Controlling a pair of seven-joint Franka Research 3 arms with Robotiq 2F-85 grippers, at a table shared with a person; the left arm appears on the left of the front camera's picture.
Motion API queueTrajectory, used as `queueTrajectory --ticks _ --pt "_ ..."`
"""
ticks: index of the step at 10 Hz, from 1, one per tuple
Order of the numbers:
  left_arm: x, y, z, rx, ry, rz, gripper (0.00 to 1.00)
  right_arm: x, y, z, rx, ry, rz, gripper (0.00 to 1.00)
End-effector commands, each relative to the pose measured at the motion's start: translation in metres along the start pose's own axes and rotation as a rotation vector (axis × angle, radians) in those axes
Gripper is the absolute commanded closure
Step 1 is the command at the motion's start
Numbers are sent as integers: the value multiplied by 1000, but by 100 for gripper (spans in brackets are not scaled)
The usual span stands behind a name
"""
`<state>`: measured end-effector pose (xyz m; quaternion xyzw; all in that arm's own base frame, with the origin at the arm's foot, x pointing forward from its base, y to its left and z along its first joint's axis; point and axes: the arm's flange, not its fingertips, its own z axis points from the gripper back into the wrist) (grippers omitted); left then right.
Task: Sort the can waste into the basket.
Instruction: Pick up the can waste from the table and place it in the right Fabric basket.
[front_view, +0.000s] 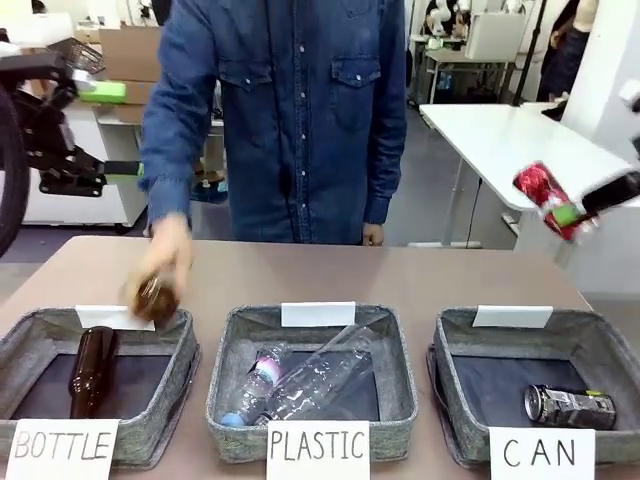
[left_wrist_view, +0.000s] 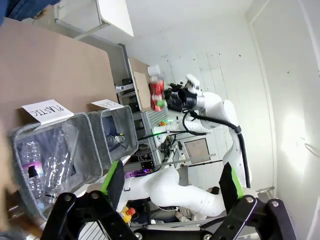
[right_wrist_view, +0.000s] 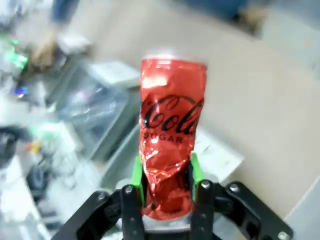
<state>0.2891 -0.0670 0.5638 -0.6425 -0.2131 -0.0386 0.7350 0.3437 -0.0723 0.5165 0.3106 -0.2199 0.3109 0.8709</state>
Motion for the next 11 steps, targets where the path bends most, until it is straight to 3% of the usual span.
queueTrajectory --ticks 1,3,4,11 --pt "0 -1 0 -16 -1 6 0 -34 31 -11 188 386 436 100" --pt "0 -1 0 -16 -1 6 0 -59 56 -23 294 629 680 100" --pt "0 -1 0 -16 -1 6 0 -61 58 -24 302 630 711 100" --pt "0 -1 0 -16 -1 6 0 -49 41 -27 226 628 572 100"
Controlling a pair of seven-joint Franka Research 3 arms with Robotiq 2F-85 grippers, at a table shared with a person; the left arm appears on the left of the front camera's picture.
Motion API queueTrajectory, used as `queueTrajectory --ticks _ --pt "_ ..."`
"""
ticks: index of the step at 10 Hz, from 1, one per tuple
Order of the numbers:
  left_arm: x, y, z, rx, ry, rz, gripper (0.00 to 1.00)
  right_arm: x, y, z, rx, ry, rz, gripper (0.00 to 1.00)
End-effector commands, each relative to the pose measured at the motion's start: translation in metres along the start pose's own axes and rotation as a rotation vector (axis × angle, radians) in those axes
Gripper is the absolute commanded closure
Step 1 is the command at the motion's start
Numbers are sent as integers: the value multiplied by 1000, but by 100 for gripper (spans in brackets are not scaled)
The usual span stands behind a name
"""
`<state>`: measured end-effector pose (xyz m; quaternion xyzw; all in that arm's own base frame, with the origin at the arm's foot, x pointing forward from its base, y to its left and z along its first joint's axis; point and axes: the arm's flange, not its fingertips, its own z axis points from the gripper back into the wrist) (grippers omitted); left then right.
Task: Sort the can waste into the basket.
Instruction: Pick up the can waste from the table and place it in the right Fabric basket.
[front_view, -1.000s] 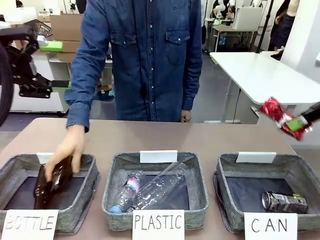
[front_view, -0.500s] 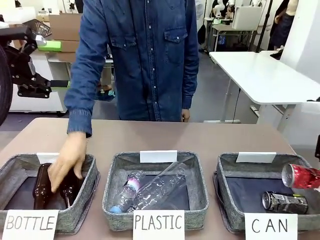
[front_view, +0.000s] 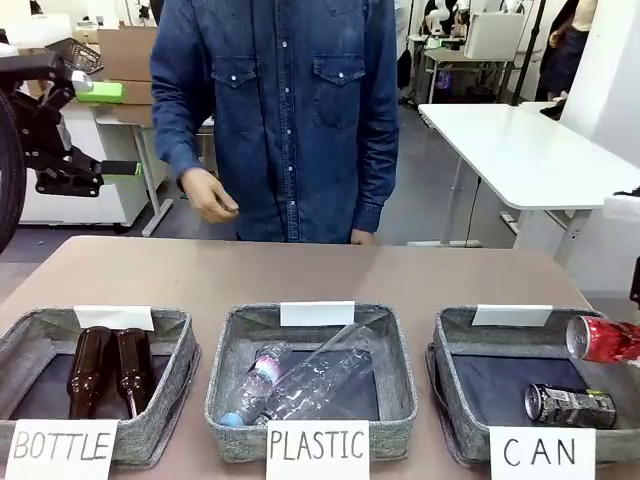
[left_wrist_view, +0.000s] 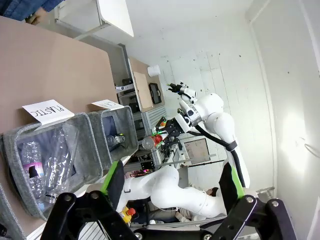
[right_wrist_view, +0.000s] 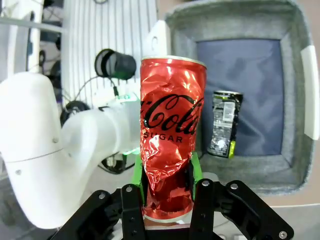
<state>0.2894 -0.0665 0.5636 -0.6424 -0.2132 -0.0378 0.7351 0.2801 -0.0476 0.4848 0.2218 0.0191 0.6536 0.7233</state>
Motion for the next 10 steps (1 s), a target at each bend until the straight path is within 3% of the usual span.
queueTrajectory --ticks 1,2,8,10 --pt "0 -2 0 -17 0 5 0 0 -8 6 -9 -41 -38 100" --pt "0 -2 0 -17 0 5 0 0 -8 5 -25 -28 -18 4" --pt "0 -2 0 -17 0 5 0 -1 -12 8 -62 -94 -51 0" --pt "0 -2 0 -17 0 5 0 -1 -17 13 -52 -197 -130 0"
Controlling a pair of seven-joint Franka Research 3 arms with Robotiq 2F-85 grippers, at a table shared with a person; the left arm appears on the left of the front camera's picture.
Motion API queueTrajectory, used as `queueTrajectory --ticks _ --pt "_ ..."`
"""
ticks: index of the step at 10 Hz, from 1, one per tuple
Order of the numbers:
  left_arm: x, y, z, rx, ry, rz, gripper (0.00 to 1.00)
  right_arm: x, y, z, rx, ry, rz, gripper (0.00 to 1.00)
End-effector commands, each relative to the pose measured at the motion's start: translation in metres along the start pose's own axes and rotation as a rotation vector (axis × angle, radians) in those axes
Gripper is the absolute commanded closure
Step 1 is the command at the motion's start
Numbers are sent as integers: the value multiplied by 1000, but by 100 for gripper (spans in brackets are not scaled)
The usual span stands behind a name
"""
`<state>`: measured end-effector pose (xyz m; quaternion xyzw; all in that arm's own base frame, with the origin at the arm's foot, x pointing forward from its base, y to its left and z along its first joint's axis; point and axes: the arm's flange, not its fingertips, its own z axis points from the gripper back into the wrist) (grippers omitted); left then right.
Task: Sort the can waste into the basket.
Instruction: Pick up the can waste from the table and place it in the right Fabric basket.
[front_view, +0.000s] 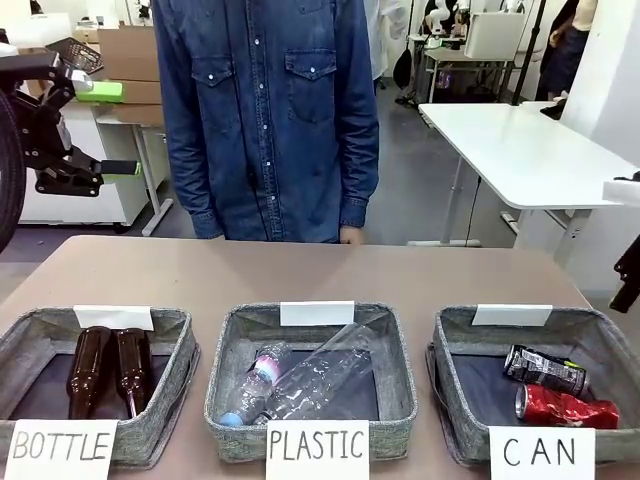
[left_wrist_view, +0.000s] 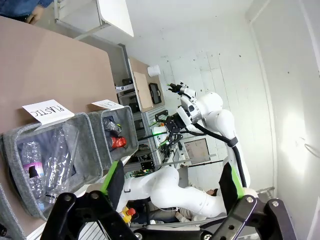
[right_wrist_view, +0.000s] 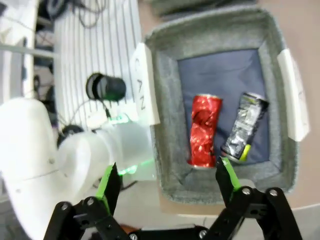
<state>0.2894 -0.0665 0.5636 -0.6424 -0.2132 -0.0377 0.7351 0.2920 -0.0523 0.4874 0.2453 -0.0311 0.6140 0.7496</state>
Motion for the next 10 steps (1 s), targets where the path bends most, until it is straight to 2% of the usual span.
queueTrajectory --ticks 1,2,3,4,5,6,7,8,9,10 --pt "0 -2 0 -17 0 5 0 5 -12 15 9 -251 -169 0" --pt "0 -2 0 -17 0 5 0 10 -15 31 116 -513 -286 0" --pt "0 -2 0 -17 0 5 0 11 -22 57 244 -1063 -515 0" --pt "0 -2 0 -17 0 5 0 11 -24 70 433 -1303 -624 0" --pt "0 -2 0 -17 0 5 0 12 -28 74 547 -1367 -732 0" --pt "0 -2 0 -17 0 5 0 13 -33 76 653 -1407 -760 0" --pt "0 -2 0 -17 0 5 0 12 -37 79 707 -1487 -761 0" --pt "0 -2 0 -17 0 5 0 15 -44 79 659 -1547 -847 0" --pt "0 -2 0 -17 0 5 0 6 -36 76 503 -817 -447 0" --pt "0 -2 0 -17 0 5 0 6 -36 76 503 -817 -447 0"
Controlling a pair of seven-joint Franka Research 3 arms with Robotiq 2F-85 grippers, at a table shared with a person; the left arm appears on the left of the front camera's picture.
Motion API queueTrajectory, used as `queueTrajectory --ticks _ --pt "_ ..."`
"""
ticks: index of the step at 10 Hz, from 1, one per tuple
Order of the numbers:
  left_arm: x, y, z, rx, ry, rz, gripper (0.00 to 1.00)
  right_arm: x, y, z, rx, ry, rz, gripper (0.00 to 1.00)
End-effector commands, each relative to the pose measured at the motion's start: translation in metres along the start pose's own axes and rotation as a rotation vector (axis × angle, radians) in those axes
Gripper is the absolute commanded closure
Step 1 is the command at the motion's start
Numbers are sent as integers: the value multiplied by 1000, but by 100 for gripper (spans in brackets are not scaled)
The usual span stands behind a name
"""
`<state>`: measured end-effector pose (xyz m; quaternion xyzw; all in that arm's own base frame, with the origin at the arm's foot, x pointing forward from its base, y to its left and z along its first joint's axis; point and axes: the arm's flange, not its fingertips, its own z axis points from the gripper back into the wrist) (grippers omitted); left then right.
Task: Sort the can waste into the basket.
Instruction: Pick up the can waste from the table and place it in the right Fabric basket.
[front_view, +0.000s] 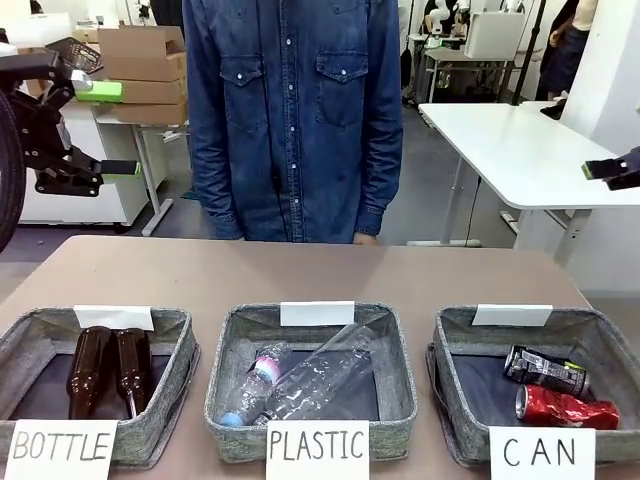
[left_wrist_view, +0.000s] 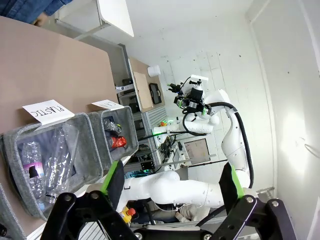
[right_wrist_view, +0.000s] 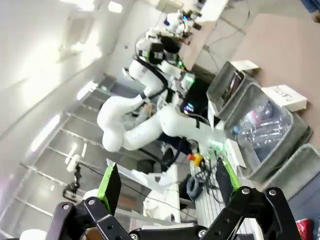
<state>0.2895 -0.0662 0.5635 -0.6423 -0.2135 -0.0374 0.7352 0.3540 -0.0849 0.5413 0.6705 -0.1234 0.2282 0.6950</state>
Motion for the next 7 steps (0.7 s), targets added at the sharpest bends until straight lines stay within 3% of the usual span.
queueTrajectory --ticks 1,7 --pt "0 -2 0 -17 1 5 0 -5 6 -3 -47 96 73 0" --pt "0 -2 0 -17 1 5 0 -5 6 -3 -47 96 73 0"
